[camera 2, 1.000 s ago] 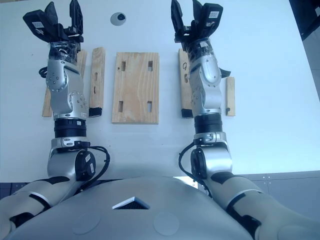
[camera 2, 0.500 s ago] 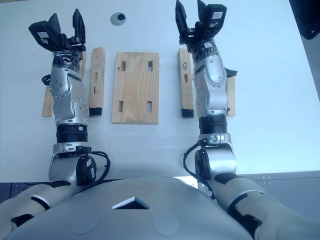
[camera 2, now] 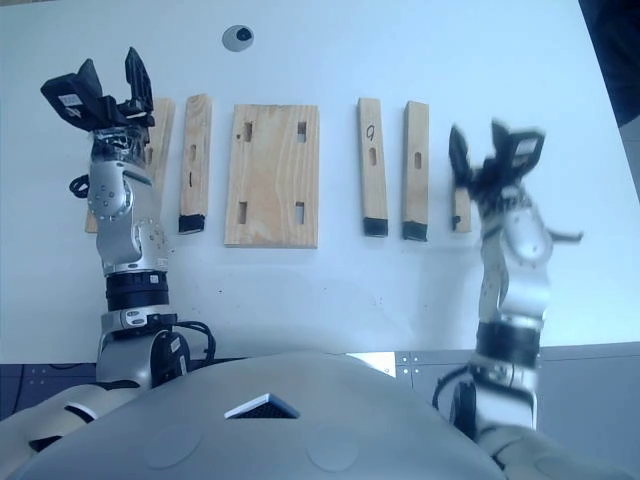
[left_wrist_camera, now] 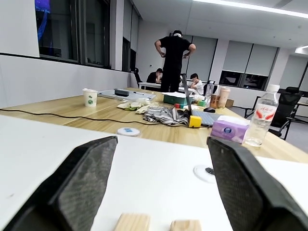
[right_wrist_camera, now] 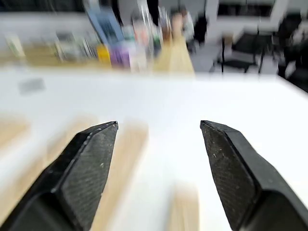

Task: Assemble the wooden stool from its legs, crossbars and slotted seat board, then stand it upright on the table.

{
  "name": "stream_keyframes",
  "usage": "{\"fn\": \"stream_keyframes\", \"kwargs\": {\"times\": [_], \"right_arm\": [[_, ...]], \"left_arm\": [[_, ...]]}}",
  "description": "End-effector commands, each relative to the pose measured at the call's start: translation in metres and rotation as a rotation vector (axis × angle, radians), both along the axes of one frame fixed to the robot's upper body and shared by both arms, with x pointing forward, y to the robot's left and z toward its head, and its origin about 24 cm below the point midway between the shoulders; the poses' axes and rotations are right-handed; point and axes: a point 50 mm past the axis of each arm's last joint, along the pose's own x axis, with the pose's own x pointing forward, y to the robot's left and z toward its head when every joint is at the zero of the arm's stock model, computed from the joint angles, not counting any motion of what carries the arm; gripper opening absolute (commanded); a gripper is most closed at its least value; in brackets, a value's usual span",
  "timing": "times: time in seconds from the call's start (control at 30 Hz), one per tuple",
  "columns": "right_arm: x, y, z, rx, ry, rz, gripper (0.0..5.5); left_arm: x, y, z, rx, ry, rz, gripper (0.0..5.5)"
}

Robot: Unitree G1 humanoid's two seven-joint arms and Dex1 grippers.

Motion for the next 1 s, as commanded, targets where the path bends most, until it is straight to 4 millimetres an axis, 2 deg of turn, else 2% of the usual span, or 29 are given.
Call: {"fn": "stream_keyframes", "kwargs": {"times": [0.03, 0.17, 0.37, 0.5, 0.73, 0.9, 1.0], "right_arm": [[-0.028, 0.007, -0.010, -0.004, 0.091, -0.031, 3.18], [-0.043, 0.009, -0.021, 0.013, 0.206, -0.040, 3.18], [-0.047, 0.002, -0.032, 0.075, 0.336, -0.132, 3.18], [-0.046, -0.002, -0.034, 0.015, 0.379, -0.151, 2.48], [-0.043, 0.002, -0.038, -0.012, 0.379, -0.122, 1.33], [-0.036, 0.004, -0.038, -0.083, 0.341, -0.080, 1.30], [-0.021, 0.004, -0.026, -0.079, 0.231, -0.066, 1.30]], "left_arm": [[-0.006, 0.000, 0.001, 0.007, 0.016, -0.001, 3.42], [-0.009, 0.001, 0.002, 0.005, 0.025, 0.003, 3.42], [-0.011, 0.001, 0.001, -0.001, 0.032, 0.013, 3.42], [-0.011, 0.002, 0.001, -0.008, 0.026, 0.018, 3.39], [-0.006, 0.003, 0.003, -0.009, 0.020, 0.017, 3.39], [0.001, 0.002, 0.004, -0.053, 0.016, -0.008, 3.39], [0.005, -0.004, 0.002, -0.139, 0.044, -0.084, 3.39]]}}
